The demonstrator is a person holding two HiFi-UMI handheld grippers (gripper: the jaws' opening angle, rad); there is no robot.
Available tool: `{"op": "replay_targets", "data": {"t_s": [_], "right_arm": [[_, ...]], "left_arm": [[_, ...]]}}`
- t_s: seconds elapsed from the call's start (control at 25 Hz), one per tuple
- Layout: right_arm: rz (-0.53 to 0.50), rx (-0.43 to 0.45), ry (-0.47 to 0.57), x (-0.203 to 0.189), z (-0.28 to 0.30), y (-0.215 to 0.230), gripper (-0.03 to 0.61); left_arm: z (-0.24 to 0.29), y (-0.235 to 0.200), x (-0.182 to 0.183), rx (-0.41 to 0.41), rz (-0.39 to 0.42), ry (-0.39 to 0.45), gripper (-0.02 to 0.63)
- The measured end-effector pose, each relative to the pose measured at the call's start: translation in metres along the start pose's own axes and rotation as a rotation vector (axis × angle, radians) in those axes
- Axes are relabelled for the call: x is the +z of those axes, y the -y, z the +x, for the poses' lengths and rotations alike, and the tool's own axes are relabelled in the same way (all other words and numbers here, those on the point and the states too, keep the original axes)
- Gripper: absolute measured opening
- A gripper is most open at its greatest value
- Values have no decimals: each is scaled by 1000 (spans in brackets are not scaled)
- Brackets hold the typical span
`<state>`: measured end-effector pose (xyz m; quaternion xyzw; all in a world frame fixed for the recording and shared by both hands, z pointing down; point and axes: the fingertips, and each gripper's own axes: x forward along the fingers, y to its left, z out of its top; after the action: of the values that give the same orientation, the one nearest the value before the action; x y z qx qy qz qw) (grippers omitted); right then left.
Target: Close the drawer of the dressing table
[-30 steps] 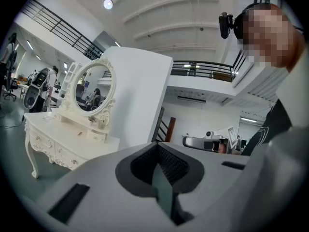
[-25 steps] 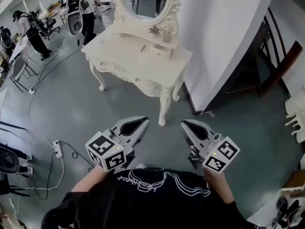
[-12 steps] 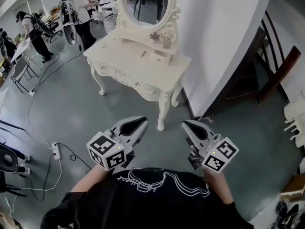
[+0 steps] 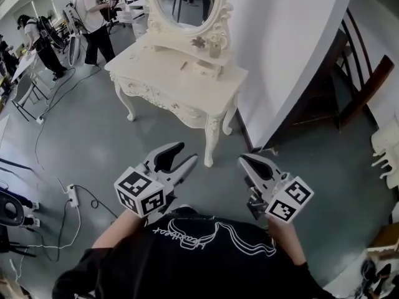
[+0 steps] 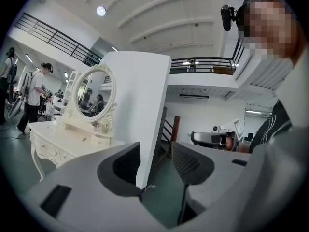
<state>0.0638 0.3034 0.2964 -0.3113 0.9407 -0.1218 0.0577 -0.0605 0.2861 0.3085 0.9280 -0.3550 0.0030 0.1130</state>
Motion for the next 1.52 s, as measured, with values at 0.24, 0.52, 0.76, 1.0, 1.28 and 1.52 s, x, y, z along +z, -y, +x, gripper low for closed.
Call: {"op": "replay_targets", "data": {"t_s": [0.24, 0.52, 0.76, 1.0, 1.28, 1.52], "right_arm": [[4, -21, -4, -2, 7, 18, 5], [9, -62, -19, 1, 32, 58, 5], [36, -99, -46, 0, 68, 121, 5], [73, -131, -75, 1, 118, 182, 5], [106, -164, -101, 9, 169, 243, 5], [101, -191, -135, 12, 202, 274, 5]], "left_arm": [[18, -16, -4, -2, -3, -11, 196], [58, -49, -7, -43, 21, -47, 199], [113, -101, -4, -63, -40, -73, 199], [165, -168, 4, -61, -59, -94, 199], [215, -236, 5, -62, -97, -137, 199], [245, -281, 6, -69, -91, -152, 199]]}}
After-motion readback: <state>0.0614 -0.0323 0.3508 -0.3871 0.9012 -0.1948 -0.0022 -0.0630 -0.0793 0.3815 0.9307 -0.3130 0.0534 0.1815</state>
